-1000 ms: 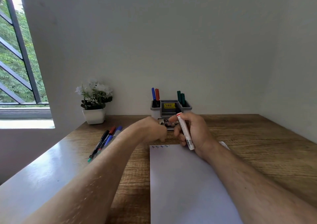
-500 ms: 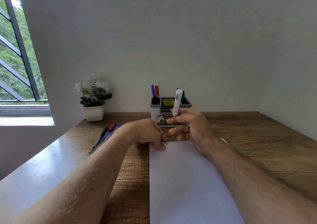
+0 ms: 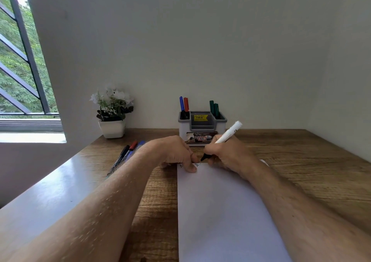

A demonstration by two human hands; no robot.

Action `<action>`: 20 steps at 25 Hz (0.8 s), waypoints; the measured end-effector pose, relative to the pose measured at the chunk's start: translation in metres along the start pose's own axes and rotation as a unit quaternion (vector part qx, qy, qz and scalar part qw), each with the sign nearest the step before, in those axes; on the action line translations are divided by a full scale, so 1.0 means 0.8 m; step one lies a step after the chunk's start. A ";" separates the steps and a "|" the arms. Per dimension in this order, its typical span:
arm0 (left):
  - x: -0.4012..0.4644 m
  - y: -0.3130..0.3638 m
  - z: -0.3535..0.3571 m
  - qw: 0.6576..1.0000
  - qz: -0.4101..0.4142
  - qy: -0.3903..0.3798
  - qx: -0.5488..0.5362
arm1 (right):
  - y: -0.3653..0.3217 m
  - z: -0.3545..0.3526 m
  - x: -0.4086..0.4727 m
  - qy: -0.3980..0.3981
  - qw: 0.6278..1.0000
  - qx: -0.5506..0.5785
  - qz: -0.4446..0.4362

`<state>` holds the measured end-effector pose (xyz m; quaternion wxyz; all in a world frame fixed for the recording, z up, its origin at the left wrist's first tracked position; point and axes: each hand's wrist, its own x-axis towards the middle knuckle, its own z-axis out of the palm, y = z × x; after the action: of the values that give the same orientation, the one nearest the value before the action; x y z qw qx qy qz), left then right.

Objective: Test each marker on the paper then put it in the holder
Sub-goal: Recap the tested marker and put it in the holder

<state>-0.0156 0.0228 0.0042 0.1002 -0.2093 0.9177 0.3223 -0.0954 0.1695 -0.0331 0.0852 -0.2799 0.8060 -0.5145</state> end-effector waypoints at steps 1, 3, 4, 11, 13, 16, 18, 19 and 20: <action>-0.001 0.001 0.000 1.000 0.000 -0.002 0.001 | 0.001 0.000 0.000 0.008 1.000 -0.029 -0.002; -0.001 0.002 0.001 1.000 -0.002 -0.005 0.003 | 0.005 0.001 0.001 0.012 0.998 -0.062 -0.008; -0.002 0.002 0.001 1.000 -0.002 -0.005 0.003 | 0.008 0.002 0.003 0.008 0.998 -0.068 -0.010; -0.001 0.000 0.001 1.000 0.003 0.004 -0.001 | 0.007 0.003 0.002 -0.004 0.997 -0.067 -0.024; -0.001 0.000 0.002 1.000 0.001 0.000 -0.006 | 0.007 0.003 0.001 -0.008 0.997 -0.069 -0.030; 0.001 -0.001 0.002 1.000 0.000 0.002 -0.001 | 0.010 0.004 0.003 0.000 0.997 -0.078 -0.024; 0.001 -0.001 0.002 1.000 -0.001 0.004 -0.002 | 0.008 0.004 0.002 0.008 0.997 -0.073 -0.027; 0.001 -0.001 0.002 1.000 -0.001 0.002 -0.005 | 0.006 0.003 0.000 0.007 0.997 -0.067 -0.032; 0.000 0.000 0.002 1.000 -0.001 -0.002 -0.008 | 0.006 0.002 0.000 0.006 0.997 -0.061 -0.036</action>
<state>-0.0155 0.0236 0.0032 0.1004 -0.2104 0.9147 0.3301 -0.0963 0.1698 -0.0379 0.0452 -0.3103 0.8258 -0.4688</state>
